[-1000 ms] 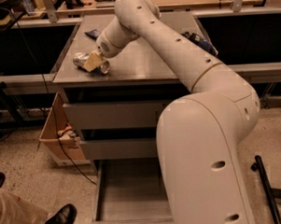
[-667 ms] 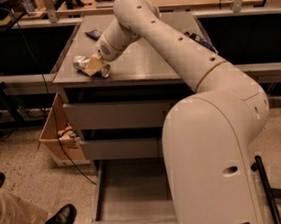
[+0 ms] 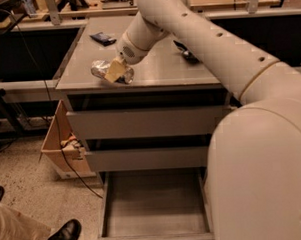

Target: Place redbull can into bottom drawer

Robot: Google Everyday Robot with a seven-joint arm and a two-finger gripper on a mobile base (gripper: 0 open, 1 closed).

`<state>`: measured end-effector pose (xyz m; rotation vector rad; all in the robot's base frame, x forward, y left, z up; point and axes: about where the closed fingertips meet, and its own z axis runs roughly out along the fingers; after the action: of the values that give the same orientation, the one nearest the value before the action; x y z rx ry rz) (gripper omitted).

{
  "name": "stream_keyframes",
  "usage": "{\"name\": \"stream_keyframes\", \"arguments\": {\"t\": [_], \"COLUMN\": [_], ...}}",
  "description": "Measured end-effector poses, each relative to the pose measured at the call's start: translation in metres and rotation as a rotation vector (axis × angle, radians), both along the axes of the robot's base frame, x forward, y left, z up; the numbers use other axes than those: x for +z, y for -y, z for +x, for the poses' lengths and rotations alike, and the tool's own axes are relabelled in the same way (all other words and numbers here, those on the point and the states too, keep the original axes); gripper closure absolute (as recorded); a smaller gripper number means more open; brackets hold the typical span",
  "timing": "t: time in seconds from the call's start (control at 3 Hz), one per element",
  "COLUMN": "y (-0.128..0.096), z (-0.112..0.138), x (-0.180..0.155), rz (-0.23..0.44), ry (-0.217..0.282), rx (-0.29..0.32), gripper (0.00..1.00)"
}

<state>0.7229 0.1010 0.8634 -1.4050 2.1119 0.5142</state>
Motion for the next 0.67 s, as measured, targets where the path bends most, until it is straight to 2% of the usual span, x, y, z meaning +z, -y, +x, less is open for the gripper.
{"name": "stream_keyframes", "arguments": {"t": [0.33,0.67], "y": [0.045,0.062], "z": [-0.073,-0.115], "x": [0.024,0.033], "rz": [-0.03,-0.035], "ry": [0.009,0.021], "rx": [0.038,0.081], "gripper": [1.0,1.0]}}
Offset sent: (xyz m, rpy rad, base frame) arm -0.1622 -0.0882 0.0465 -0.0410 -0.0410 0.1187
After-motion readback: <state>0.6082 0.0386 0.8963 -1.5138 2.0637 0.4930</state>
